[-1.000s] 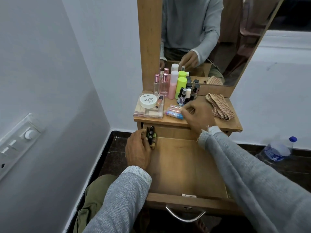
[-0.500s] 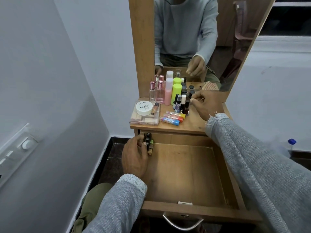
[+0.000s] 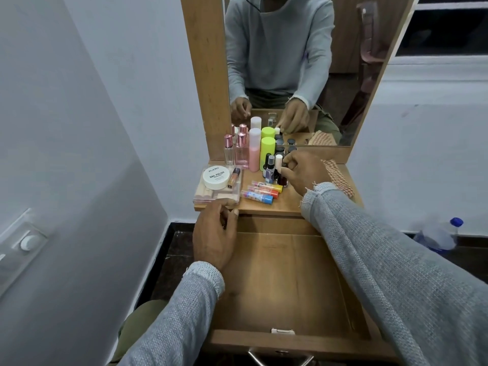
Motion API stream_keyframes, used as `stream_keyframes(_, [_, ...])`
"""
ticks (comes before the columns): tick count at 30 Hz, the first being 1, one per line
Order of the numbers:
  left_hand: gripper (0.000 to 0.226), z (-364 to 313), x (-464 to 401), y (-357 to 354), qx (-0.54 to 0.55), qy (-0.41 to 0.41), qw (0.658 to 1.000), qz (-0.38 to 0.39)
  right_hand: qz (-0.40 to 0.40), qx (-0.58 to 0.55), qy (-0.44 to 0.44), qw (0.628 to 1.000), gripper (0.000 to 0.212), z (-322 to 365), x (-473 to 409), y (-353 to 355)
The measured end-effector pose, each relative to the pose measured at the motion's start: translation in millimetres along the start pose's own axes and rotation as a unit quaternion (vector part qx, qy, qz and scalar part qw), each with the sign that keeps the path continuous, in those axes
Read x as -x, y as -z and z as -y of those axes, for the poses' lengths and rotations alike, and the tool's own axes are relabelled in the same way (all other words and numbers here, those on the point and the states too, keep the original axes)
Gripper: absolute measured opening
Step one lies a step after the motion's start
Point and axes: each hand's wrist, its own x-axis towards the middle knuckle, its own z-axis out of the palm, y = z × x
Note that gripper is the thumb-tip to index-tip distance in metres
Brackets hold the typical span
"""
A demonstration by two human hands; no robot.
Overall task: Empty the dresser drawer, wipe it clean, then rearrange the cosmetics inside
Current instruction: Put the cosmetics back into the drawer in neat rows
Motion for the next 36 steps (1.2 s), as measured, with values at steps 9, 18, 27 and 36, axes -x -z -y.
stream_keyframes(9, [0.020,4.9,23.5,-15.5,0.026,0.015,0.998,0.050,-0.034,0.011,0.076,0.996,0.011,9.2,26.4,29.5])
stream_keyframes(18, [0.036,-7.4,34.3,-25.6,0.040,-0.020,0.994,0.096,0.090,-0.077,0.120,0.986,0.010,34.7,96.5,17.4])
stream_keyframes(27, [0.024,19.3,44.0,-37.0,-0.083,0.019,0.979,0.186,0.133,-0.118,0.059,0.982,0.015,26.9,93.8,-1.9])
stream_keyframes(36, [0.014,20.9,44.2,-44.4,-0.152,0.008,0.951,0.270,0.044,0.053,0.030,0.997,0.039,5.4,-12.8,13.7])
